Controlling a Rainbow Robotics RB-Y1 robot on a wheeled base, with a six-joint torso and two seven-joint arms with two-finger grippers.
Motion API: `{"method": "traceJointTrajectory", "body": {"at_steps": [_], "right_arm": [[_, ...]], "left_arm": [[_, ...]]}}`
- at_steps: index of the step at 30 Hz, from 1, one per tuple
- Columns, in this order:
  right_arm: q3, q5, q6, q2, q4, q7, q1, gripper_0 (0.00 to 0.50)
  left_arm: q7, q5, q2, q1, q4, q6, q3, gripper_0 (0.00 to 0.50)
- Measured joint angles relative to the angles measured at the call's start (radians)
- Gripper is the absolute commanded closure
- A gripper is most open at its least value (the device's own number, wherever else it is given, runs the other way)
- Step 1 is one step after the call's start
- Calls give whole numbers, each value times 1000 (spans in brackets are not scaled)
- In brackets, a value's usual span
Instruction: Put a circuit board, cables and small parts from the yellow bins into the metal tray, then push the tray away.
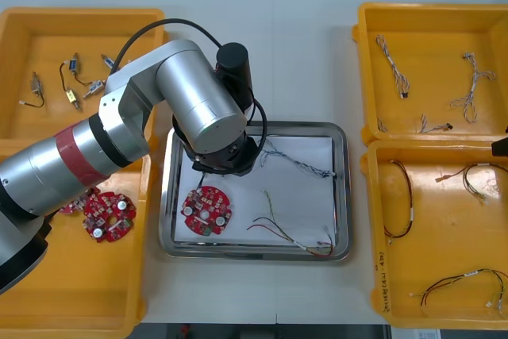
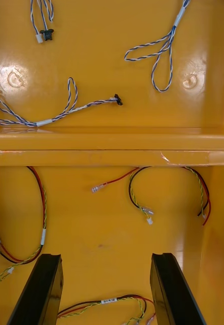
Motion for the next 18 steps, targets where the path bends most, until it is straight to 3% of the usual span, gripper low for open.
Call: {"method": "traceJointTrajectory", "body": {"at_steps": [13, 18], "right_arm": [[0, 0, 0, 0, 0, 0, 0, 0], [0, 0, 0, 0, 0, 0, 0, 0]], "left_arm": [[0, 1, 0, -1, 0, -3, 7, 0], [0, 52, 1, -1, -18, 29, 91, 0]]}}
